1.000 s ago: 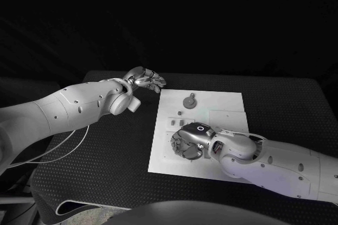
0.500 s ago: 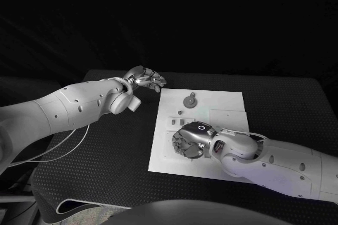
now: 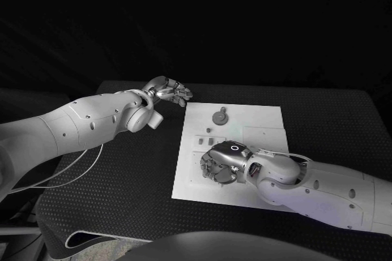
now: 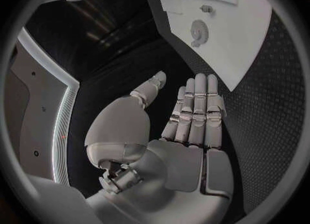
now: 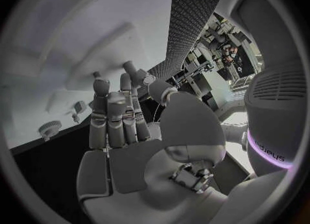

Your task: Assemble the parts on the task board

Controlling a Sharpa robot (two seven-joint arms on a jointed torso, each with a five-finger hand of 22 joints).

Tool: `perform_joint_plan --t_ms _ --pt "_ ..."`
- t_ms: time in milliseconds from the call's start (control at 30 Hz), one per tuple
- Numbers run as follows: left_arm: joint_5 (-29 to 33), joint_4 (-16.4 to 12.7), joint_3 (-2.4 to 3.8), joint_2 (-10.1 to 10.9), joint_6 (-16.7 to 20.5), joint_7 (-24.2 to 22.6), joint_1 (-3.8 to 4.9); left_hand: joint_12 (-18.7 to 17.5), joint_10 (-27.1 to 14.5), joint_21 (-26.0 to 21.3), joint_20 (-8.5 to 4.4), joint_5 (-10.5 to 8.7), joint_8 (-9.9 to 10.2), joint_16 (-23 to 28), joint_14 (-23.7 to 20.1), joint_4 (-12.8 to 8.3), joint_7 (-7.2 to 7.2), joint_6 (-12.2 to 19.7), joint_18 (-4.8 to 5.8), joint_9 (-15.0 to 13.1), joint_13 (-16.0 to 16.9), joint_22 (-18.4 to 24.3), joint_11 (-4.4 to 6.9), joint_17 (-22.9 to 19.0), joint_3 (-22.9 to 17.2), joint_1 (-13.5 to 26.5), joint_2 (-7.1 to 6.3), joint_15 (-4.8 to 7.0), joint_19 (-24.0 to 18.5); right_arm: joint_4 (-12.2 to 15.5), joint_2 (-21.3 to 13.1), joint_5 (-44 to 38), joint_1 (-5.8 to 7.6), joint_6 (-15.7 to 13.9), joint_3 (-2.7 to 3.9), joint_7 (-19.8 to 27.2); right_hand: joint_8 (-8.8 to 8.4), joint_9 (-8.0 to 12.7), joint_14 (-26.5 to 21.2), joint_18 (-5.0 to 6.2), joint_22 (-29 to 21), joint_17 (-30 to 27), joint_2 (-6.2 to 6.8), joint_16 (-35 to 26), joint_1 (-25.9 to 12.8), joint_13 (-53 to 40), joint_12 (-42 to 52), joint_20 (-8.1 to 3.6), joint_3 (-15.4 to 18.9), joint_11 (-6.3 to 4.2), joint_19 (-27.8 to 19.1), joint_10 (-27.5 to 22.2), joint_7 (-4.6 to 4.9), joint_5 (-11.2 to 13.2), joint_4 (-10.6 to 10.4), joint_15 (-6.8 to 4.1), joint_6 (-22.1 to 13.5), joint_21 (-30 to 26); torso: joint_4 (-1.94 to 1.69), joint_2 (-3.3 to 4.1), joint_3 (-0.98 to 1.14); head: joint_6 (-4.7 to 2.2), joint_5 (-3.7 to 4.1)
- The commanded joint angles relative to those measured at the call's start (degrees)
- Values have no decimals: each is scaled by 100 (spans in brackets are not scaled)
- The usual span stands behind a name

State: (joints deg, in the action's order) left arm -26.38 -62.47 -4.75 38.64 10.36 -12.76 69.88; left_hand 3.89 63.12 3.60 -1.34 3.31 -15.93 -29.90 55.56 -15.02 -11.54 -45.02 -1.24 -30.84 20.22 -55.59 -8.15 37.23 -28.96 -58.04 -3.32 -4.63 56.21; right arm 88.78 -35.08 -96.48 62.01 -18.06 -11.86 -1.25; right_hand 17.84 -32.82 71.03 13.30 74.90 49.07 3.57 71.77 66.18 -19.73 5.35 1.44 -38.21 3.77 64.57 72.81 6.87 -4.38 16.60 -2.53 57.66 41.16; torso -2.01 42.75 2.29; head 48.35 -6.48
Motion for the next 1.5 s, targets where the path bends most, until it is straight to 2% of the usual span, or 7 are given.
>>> perform_joint_plan --t_ms 33,500,900,1067,1267,1333,1500 --pt "38 -7 6 -3 -71 -37 6 6 -48 34 29 5 -6 41 22 34 -24 23 -43 -7 -7 6 1 10 12 58 13 0 -17 -2 -6 48 -8 -8 -4 30 -59 -4 2 170 127 2 174 24 1 -4 -53 -28 -38 29 -3 -110 30 -22 -2 23 -56 41 -2 0 -2 -2 7" --pt "38 -11 6 -1 -101 -9 6 0 -71 32 32 3 9 66 19 32 -36 56 -41 -2 -12 14 -7 32 13 56 0 -3 -24 -18 -26 137 -7 -103 -4 -40 -655 287 -255 170 119 15 934 44 -103 291 -168 86 5 459 -176 -1340 413 -18 -183 440 -1188 -25 -3 0 -5 -9 19" --pt "38 34 5 1 -77 -23 6 0 -80 30 33 -1 11 80 14 25 -40 65 -39 -2 -13 17 -11 43 13 50 -5 -6 -31 327 -414 533 111 -480 196 118 -591 273 -261 170 130 27 953 154 -66 288 -97 75 29 464 -147 -1338 382 -13 -304 447 -1234 33 1 -6 -7 -40 52" --pt "38 52 6 1 -14 -161 6 15 -60 32 34 -1 -10 95 19 10 -30 35 -39 -12 -7 21 -2 64 12 31 -1 -7 -35 426 -840 1634 308 -443 568 2 -406 198 -266 170 119 -26 821 126 -306 -131 469 78 144 120 -176 -450 409 -8 -577 115 -1006 38 14 -12 -7 -122 130" --pt "45 62 6 -3 81 -79 6 36 -16 40 32 -1 -47 115 39 -6 -4 -22 -40 -28 6 22 17 103 20 20 10 -3 -26 34 -1300 2557 853 618 582 -350 -111 -48 -351 170 61 -122 541 -33 -905 -1667 1837 84 400 -235 -263 112 8 -26 -1009 -182 -634 -73 44 -30 -21 -177 227" --pt "97 78 5 -16 62 -80 6 35 -16 44 29 -1 -46 117 50 0 -4 -20 -41 -27 7 22 18 113 19 23 22 0 -16 -45 -1439 2582 892 828 579 -407 -33 -312 -338 170 78 -113 584 -19 -1075 -3968 3645 95 322 -262 -216 -1082 55 -18 -1204 -273 -647 -116 70 -42 -30 -200 256" --pt "109 115 4 -67 50 -83 4 33 -17 46 29 -2 -46 119 55 4 -4 -18 -41 -27 7 22 17 120 22 30 23 2 -12 -39 -1694 2839 909 1469 575 -640 313 -869 -167 170 145 314 685 711 -1248 -4723 4639 -71 388 -438 0 -875 -124 -15 -1387 -410 -310 172 117 -77 -32 -250 320"
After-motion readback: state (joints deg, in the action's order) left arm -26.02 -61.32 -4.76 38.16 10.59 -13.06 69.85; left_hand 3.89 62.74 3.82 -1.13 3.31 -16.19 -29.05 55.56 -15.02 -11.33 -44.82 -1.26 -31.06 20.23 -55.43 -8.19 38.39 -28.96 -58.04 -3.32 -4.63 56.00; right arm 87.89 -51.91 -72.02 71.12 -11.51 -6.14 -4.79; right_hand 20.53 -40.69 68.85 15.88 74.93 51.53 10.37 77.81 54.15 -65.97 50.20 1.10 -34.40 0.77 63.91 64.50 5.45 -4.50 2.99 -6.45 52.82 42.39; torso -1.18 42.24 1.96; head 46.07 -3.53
